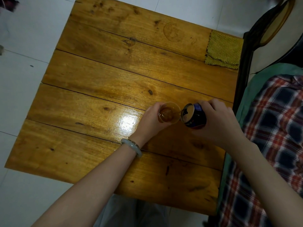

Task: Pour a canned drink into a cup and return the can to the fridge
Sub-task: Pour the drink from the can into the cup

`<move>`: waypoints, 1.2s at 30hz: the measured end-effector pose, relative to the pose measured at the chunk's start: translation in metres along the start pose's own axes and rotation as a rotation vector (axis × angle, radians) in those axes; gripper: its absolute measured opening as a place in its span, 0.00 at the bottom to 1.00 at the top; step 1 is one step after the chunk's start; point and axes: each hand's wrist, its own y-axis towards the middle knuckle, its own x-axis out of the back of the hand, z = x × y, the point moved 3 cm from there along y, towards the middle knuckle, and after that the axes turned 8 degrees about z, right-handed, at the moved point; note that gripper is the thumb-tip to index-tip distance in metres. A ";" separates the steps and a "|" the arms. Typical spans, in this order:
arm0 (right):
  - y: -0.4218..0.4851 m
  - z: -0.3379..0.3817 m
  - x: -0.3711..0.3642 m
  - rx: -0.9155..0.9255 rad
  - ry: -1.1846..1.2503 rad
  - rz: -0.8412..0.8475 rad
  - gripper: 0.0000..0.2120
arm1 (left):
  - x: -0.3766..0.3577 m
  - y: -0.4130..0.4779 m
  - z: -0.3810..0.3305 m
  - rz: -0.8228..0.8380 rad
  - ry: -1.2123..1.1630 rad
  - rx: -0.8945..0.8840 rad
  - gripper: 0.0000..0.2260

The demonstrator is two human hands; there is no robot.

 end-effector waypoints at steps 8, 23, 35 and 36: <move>0.001 -0.002 -0.001 0.002 -0.020 -0.005 0.35 | 0.001 -0.001 -0.001 -0.014 0.002 -0.019 0.27; 0.000 -0.002 -0.002 0.006 -0.011 -0.007 0.36 | 0.001 0.000 0.001 0.000 0.012 0.005 0.27; 0.003 -0.003 -0.004 -0.009 -0.040 0.000 0.36 | 0.000 0.001 0.001 0.013 -0.005 0.012 0.27; 0.003 -0.004 -0.004 -0.012 -0.045 0.002 0.36 | 0.001 0.000 0.001 0.016 -0.017 0.015 0.27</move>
